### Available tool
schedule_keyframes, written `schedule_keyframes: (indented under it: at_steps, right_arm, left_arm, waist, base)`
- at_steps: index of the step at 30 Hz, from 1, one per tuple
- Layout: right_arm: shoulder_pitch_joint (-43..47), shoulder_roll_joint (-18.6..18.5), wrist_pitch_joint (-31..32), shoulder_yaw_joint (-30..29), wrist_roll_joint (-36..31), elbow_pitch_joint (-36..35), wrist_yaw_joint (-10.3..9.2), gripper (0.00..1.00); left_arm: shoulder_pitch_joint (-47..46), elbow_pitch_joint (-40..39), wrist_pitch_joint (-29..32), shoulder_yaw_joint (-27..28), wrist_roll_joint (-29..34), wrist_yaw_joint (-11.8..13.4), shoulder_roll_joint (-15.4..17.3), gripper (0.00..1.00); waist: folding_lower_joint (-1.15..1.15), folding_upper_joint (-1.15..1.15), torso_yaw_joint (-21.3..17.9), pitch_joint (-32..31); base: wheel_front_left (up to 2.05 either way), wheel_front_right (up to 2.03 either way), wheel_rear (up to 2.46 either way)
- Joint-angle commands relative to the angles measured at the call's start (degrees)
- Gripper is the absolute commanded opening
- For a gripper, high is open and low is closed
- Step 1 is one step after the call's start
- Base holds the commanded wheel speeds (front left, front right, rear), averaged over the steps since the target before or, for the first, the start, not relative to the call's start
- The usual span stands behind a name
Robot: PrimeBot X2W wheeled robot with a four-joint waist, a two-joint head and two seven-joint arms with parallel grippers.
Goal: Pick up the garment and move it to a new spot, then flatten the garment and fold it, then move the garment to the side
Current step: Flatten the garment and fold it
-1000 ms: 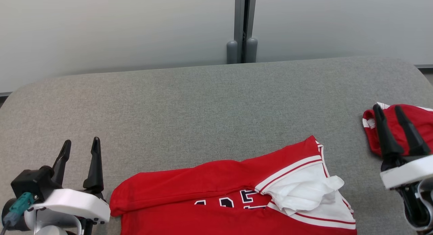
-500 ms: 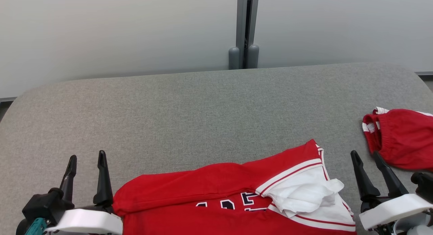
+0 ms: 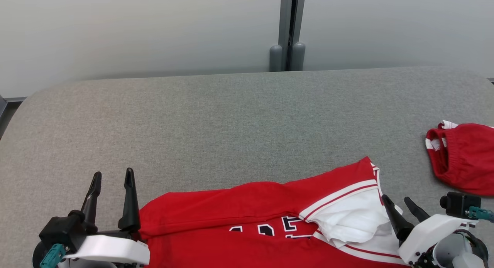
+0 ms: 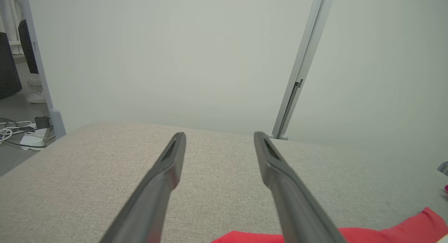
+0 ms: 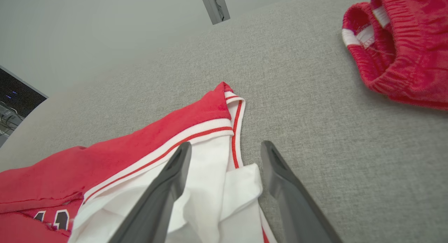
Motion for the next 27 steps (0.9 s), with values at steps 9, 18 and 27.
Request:
schedule_keyframes:
  at_steps: [9,18,27]
  right_arm:
    - [-3.6,2.3,2.8,-1.5,1.4,11.5,0.03,1.0]
    - [-3.2,4.7,6.2,2.8,5.1,14.0,0.03,0.44]
    - [-5.8,2.3,0.3,3.5,6.2,12.2,0.02,0.0]
  left_arm:
    - [-1.8,2.4,-0.2,1.4,2.2,-3.1,-2.1,1.0]
    - [-1.8,4.0,-0.2,2.3,3.4,-4.8,-3.4,1.0]
    - [-1.6,4.5,-0.2,3.4,4.2,-5.6,-4.1,1.0]
  waist:
    - [0.0,0.0,2.6,1.0]
    - [0.0,0.0,3.7,0.9]
    - [0.0,0.0,3.2,0.9]
  base:
    - [0.0,0.0,0.0]
    - [0.0,0.0,0.0]
    - [0.0,0.0,0.0]
